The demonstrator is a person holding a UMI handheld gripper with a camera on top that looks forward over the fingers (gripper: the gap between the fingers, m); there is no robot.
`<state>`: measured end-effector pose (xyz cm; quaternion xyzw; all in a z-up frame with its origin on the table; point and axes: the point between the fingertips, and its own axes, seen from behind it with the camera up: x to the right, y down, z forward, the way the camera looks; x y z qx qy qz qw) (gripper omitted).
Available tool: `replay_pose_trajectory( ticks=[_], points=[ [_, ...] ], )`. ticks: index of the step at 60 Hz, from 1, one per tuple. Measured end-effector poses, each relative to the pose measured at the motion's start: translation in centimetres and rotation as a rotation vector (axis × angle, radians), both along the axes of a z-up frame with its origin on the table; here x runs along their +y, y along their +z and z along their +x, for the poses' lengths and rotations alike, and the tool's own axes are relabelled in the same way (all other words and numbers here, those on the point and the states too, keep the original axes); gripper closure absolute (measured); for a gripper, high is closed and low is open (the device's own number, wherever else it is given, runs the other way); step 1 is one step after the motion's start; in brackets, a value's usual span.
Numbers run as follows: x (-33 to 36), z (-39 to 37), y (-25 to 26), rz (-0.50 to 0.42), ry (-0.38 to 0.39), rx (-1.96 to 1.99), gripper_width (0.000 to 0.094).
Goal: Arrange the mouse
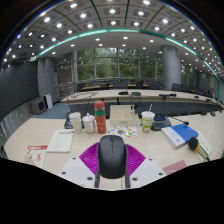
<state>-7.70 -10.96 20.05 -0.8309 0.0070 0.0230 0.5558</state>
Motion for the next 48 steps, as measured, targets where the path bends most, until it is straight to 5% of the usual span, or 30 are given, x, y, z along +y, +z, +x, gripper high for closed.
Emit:
replay_pose_trajectory(
  ticks=[11,32,44,48],
  points=[
    [-3.0,12.4,2.4,0.013,-0.081,-0.007,0.0602],
    [-6.7,24.5,-17.2,-0.217,-0.056,-0.046,0.0595],
    [-7.1,24.2,-20.7,-0.260,-0.015,-0.010,0.0426],
    [-7.7,24.1,-20.0,-0.265,-0.016,-0.022,0.0186]
  ],
)
